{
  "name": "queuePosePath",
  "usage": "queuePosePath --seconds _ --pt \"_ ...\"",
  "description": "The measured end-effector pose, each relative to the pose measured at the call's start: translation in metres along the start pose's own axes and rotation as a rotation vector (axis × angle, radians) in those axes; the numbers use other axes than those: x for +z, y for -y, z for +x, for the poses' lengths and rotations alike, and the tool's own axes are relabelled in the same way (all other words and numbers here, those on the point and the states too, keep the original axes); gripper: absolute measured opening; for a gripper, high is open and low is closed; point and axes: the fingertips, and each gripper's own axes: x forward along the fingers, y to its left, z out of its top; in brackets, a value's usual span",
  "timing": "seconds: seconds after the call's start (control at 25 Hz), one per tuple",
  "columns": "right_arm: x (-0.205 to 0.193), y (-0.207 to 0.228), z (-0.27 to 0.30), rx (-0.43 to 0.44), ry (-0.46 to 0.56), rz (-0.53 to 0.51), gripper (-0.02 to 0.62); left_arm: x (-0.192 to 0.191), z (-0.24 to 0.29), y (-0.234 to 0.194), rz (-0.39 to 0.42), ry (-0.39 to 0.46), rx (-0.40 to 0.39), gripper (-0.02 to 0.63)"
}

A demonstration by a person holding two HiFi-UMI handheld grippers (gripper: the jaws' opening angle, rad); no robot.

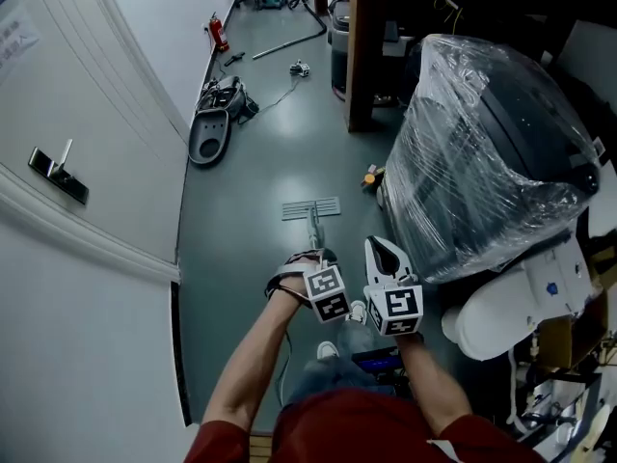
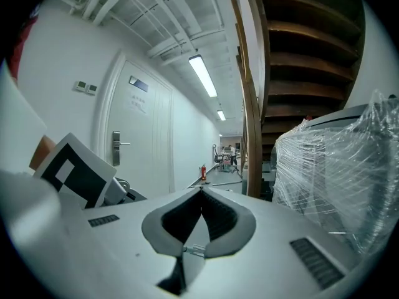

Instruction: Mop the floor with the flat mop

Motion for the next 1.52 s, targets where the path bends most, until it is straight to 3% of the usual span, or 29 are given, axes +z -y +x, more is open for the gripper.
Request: queuePosePath --seconds 0.4,0.68,1.08,1.52 --pt "-0.014 -0.012 -0.068 -0.049 -0.024 -0.007 0.018 0.002 -0.023 0.060 0.016 -0.003 -0.012 0.052" --pt "-0.017 -0.011 -0.112 -0.018 -0.003 -0.002 0.017 0.023 -0.040 0.102 -0.016 -0.012 -0.016 0.052" --pt "-0.058 0.002 -0.204 0.009 -0.020 0.021 0.017 0.055 -0.054 0.194 -0.027 -0.053 -0.008 0.054" --pt "-0.054 0.008 -0.249 0.023 0.041 0.067 0.017 0.068 -0.085 0.253 -0.050 -0.084 -0.010 0.054"
